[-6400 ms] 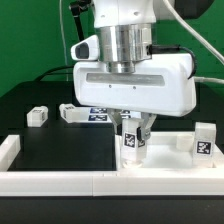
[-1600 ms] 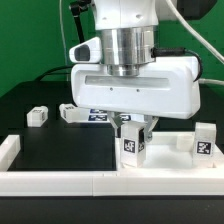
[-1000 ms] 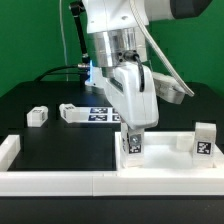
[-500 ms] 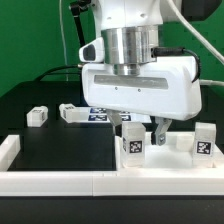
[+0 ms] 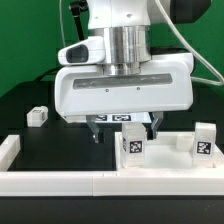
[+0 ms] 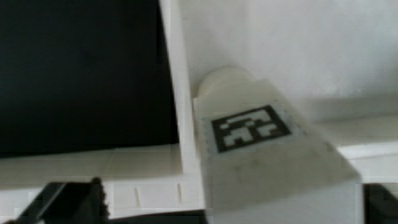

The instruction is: Assemble square table

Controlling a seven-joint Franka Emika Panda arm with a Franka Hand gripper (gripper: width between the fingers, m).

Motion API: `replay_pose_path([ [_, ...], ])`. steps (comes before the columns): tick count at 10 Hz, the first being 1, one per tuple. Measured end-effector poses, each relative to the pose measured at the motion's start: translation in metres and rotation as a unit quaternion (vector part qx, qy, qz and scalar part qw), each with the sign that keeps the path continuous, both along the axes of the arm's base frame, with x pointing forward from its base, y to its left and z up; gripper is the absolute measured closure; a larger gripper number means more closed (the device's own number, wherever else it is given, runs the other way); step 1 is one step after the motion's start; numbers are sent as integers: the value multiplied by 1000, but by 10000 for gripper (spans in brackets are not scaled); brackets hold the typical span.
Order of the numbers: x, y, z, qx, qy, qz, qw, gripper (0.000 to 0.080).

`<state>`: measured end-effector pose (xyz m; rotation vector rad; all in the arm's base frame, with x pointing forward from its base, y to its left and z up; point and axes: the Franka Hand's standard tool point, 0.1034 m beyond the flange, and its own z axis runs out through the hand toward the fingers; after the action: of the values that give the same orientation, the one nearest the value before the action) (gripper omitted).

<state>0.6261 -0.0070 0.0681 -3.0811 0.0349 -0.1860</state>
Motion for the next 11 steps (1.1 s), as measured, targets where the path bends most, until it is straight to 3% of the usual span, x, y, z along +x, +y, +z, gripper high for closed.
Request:
replay_pose_path([
  [2,-3,-3,-2,-1,0,-18,1000,150],
  [3,-3,-3,-3,1,1,-32,999,246],
  [4,-3,-2,-3,6,3,-71,997,440],
  [5,-3,-2,-3,9,4,-92,996,440],
  [6,-3,-2,-3,14,6,-132,991,514],
  [8,-3,-1,-3,22,10,-197,980,514],
  [11,-2,7,-3,42,39,-382,922,514],
])
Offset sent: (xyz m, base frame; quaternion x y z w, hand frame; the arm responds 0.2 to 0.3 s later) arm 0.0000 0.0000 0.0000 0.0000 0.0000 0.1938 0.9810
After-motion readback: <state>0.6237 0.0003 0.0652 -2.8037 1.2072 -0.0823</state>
